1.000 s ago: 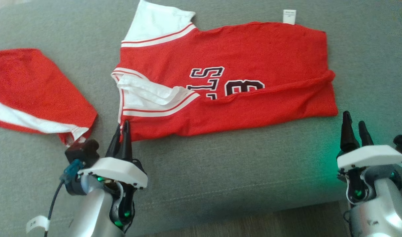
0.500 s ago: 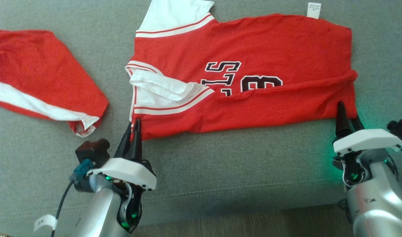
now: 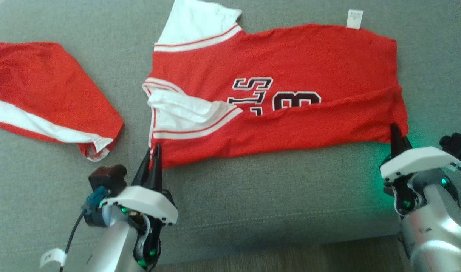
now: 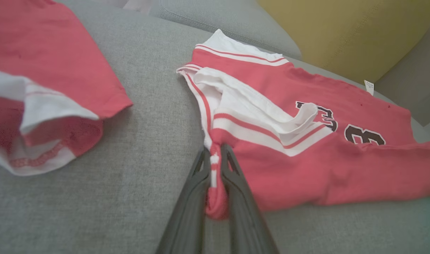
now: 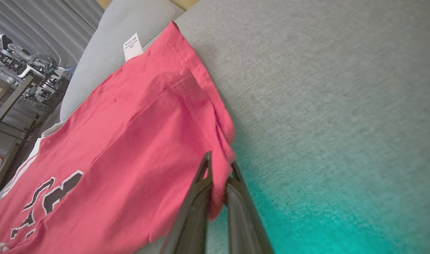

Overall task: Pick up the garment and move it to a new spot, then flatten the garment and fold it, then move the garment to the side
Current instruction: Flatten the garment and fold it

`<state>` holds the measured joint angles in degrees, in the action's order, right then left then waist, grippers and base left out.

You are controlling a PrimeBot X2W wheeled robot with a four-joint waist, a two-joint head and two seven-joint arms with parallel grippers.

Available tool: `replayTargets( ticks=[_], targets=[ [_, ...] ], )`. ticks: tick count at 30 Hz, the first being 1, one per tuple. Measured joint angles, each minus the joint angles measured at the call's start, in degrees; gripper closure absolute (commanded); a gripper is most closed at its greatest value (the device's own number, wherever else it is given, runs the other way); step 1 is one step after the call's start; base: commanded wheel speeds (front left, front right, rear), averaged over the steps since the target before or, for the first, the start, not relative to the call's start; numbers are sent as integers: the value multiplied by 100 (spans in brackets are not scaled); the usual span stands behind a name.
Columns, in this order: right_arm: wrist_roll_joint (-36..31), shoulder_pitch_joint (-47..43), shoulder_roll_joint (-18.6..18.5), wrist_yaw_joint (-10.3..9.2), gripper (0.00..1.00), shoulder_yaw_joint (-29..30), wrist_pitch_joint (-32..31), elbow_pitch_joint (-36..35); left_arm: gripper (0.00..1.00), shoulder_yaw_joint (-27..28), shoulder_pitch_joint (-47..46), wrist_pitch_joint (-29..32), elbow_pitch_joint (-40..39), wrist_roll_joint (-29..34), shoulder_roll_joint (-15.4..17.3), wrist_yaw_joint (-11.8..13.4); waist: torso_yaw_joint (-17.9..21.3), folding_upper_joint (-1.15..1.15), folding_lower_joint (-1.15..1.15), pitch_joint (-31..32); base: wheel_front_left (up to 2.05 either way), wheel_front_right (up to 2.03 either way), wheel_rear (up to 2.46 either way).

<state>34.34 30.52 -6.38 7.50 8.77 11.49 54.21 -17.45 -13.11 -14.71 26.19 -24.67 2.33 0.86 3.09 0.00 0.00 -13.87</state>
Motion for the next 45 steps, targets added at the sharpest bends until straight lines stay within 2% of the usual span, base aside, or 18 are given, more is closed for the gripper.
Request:
replayTargets(
  ticks=[11,14,21,22,23,24,25,31,33,34,38,43,45],
  targets=[
    [46,-647,-467,1,100,-122,-748,-370,100,174,524,1,212,-82,13,-254,42,0,0,414,0,0,0],
    [43,-792,-508,1,100,-123,-1029,-460,100,80,680,4,345,-43,42,-399,27,0,0,485,0,0,0],
    [-160,-1262,-521,1,100,-2,-1308,-679,100,-116,932,5,375,38,76,-442,-10,0,0,608,0,0,0],
    [-158,-1315,-501,1,100,33,-1357,-734,96,-158,957,5,382,38,76,-444,-7,0,0,624,0,0,0],
    [-162,-1367,-485,1,59,64,-1369,-808,71,-210,968,5,387,38,76,-445,-1,0,0,638,0,0,0],
    [-198,-1392,-464,1,0,99,-1368,-869,37,-234,976,5,387,38,70,-445,4,0,0,652,0,0,0],
    [-246,-1405,-449,1,0,148,-1368,-937,0,-244,980,4,386,38,70,-439,10,0,0,666,0,0,0],
    [-458,-1514,-389,0,0,135,-1095,-1750,0,-190,1061,5,204,21,65,-328,44,0,0,728,0,0,0],
    [-463,-1544,-370,0,0,-53,-905,-2198,0,19,1053,5,-194,22,63,-290,43,0,0,741,0,0,0],
    [-463,-1640,-380,0,0,-315,-647,-2688,0,247,1048,5,-693,30,64,-303,35,0,0,752,0,0,0],
    [-541,-1938,-527,0,0,-761,-191,-3481,0,595,1051,3,-1549,182,57,-374,19,0,0,757,0,0,0],
    [-1017,-2229,-757,0,0,-1131,132,-4158,0,679,1044,0,-1978,243,47,-371,22,0,0,663,0,0,0],
    [-1192,-2242,-745,0,0,-1157,181,-4329,0,638,1018,0,-1974,286,45,-281,45,0,0,587,0,0,0]
  ],
)
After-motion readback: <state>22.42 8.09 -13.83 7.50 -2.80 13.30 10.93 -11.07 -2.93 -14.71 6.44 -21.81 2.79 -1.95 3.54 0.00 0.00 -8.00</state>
